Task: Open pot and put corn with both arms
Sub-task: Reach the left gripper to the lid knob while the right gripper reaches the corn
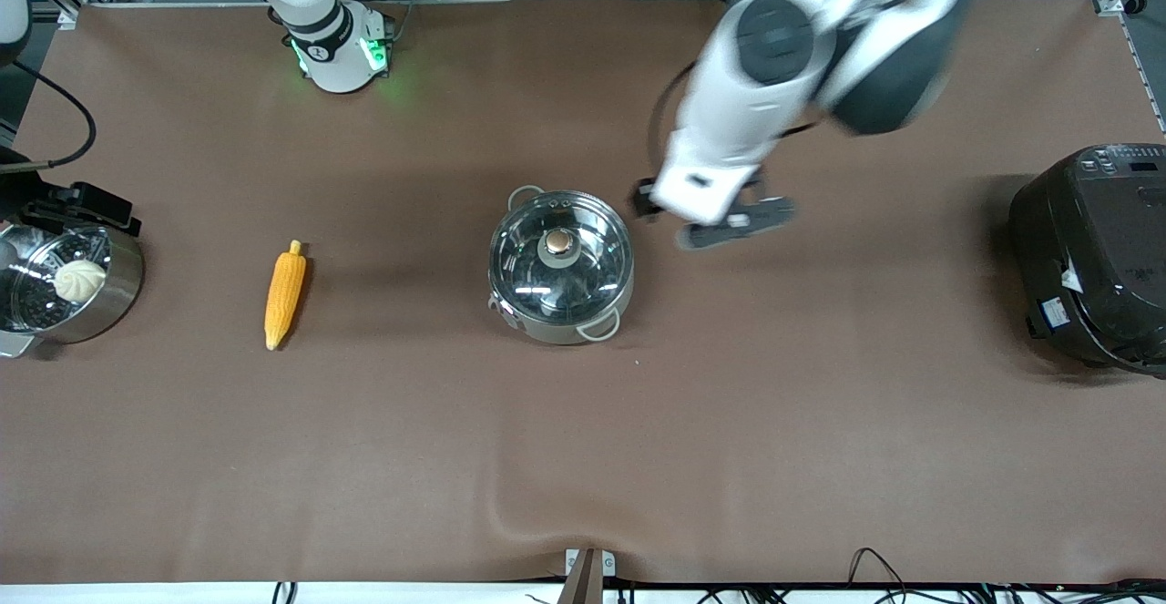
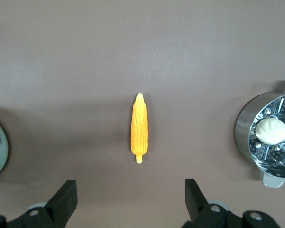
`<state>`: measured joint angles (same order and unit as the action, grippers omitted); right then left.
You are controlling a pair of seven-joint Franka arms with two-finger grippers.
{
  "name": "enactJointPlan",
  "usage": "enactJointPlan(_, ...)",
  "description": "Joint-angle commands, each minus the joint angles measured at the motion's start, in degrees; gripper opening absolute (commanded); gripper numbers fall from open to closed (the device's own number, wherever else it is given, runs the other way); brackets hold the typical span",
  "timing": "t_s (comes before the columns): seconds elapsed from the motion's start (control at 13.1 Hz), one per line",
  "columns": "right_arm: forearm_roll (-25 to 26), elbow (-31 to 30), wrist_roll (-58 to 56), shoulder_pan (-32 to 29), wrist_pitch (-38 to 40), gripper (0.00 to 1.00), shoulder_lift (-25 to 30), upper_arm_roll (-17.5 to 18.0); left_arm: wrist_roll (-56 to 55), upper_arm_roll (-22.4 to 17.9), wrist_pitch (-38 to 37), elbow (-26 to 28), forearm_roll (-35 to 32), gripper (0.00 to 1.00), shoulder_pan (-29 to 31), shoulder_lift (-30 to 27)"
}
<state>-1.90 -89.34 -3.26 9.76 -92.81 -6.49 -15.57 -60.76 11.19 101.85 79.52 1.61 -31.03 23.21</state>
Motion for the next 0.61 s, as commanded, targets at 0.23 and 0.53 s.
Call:
enactJointPlan(0.23,-1.0,-17.7,-0.9,-1.2,-24.2,1.00,-4.0,0.5,-12.7,-3.8,5.8,-7.8,-3.0,1.00,-10.7,11.1)
enactJointPlan(0.53,-1.2,-22.7,-0.8,-0.5,-38.3,1.00,-11.8,0.6,-18.1,-5.6,10.1,-8.4,-3.0,0.93,-13.2,15.4)
